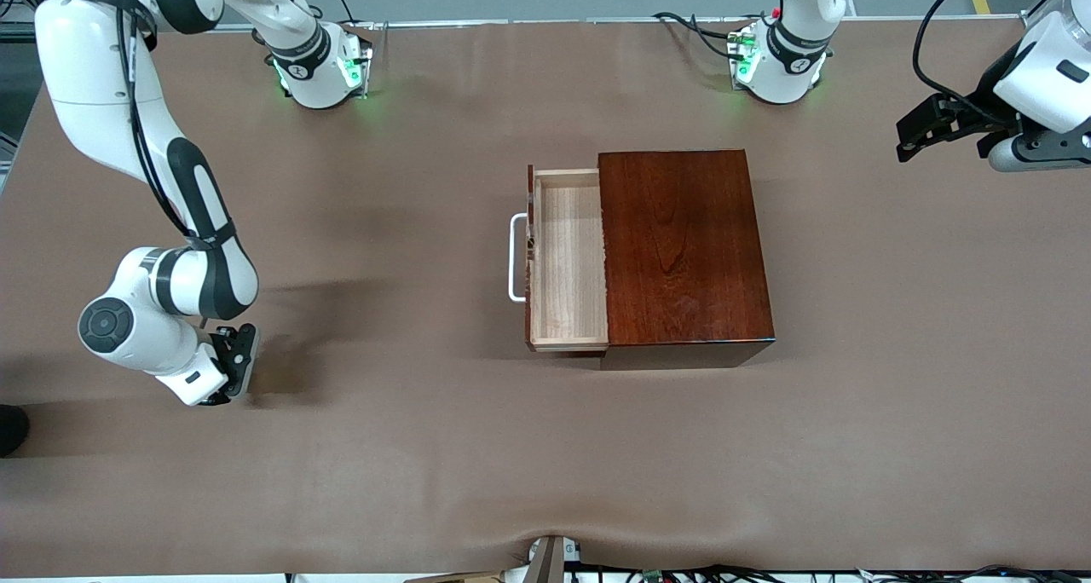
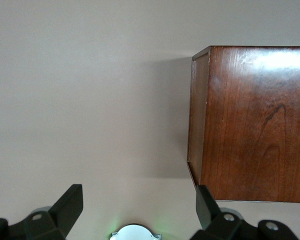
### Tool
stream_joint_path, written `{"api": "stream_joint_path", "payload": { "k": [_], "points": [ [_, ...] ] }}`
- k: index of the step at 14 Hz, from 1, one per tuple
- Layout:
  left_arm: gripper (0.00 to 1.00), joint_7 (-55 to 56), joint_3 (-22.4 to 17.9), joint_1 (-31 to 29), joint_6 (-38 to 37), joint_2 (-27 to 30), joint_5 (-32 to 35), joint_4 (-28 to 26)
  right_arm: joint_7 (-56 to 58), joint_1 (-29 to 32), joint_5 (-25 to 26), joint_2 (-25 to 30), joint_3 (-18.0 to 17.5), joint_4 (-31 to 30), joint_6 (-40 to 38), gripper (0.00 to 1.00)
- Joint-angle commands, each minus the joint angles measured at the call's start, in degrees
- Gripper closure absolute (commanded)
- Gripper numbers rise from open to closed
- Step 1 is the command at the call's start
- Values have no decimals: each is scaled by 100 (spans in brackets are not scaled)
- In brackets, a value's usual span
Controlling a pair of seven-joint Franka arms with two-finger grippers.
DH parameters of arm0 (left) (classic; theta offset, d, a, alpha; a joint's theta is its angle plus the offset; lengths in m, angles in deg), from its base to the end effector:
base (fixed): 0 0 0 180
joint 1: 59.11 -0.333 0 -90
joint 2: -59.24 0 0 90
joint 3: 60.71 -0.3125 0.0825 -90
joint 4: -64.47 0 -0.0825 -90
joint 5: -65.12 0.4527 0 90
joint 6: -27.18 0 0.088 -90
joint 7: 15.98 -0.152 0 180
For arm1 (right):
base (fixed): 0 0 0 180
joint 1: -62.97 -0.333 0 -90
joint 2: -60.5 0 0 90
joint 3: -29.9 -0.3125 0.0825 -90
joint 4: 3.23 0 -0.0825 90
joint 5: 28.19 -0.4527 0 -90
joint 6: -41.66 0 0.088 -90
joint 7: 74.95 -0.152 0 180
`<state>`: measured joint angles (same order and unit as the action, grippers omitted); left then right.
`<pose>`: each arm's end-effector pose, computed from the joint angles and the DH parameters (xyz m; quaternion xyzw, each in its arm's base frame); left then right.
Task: Open drawer, take yellow block, close drawer
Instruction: 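Lift the yellow cube out and carry it away from the box, then lower the cube onto the table and open the right gripper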
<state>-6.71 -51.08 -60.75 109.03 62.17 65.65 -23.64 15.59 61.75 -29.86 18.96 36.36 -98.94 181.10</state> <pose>0.5840 -0.0827 0.6123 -0.9995 -0.0119 0.0277 0.0132 0.7288 -0.0634 0.0902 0.7323 0.6800 -0.0059 0.0342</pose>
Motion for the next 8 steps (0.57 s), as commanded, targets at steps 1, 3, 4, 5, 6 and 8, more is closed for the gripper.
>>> {"api": "stream_joint_path", "payload": {
  "k": [1, 3, 4, 5, 6, 8],
  "points": [
    [0, -101, 48, -65, 7, 41, 88, -13, 113, 130, -9, -73, -119, 97, 110, 13],
    [0, -101, 48, -65, 7, 50, 88, -13, 131, 200, -9, -38, -136, 97, 57, 0],
    [0, -101, 48, -65, 7, 50, 88, -13, 131, 200, -9, -12, -136, 105, 39, 0],
    [0, -101, 39, -65, 7, 50, 88, -4, 157, 200, -9, 75, -136, 97, 13, 0],
    [0, -101, 48, -65, 7, 41, 88, -13, 218, 192, -9, 207, -145, 105, -126, 0],
    [0, -101, 39, -65, 7, 50, 88, 5, 227, 139, -1, 602, -145, 158, -530, 0]
  ]
}}
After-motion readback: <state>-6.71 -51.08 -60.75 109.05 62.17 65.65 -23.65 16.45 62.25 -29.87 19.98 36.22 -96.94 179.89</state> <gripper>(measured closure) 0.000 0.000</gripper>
